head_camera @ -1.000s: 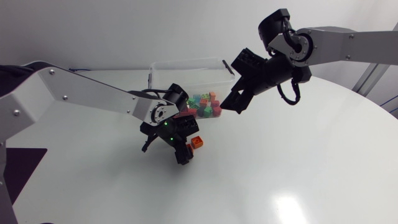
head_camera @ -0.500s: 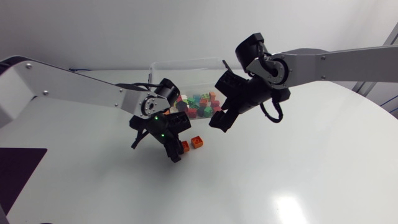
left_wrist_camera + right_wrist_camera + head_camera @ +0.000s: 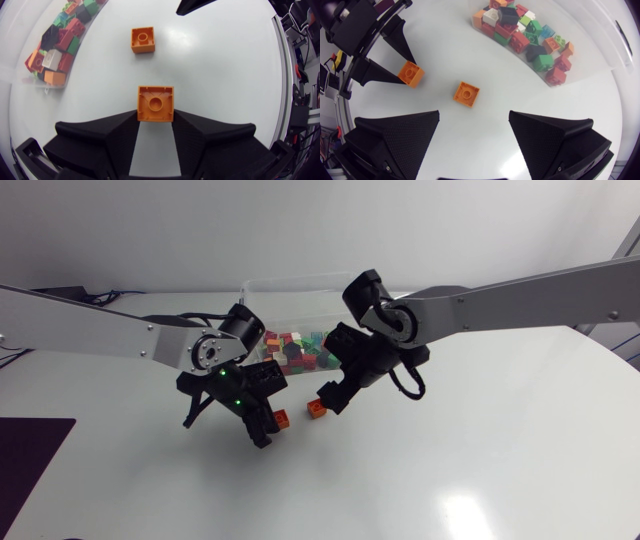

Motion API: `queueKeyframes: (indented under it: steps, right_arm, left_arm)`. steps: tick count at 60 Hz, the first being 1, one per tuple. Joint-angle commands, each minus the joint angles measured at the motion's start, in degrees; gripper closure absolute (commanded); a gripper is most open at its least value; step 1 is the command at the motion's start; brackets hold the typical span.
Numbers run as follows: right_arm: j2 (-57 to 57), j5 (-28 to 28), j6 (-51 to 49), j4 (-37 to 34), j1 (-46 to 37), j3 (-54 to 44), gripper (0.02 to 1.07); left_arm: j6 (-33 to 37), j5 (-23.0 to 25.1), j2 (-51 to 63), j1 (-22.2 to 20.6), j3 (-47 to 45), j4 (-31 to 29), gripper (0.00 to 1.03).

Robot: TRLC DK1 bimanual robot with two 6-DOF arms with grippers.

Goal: Place the duplo bricks in the container

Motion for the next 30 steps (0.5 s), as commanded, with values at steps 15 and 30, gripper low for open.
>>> queueKeyframes:
  steps: [15,30]
  right_arm:
    - [7.94,3.05,7.7,-2.79,3.82,5.05,0.1]
    - [12.95,6.22,10.34,-4.11,4.88,9.62,0.1]
  left_arm:
    - [2.39,0.8,-9.2,4.86,-6.16,-0.53,0.64]
    - [1.42,1.24,-19.3,7.85,-4.93,-0.36,0.64]
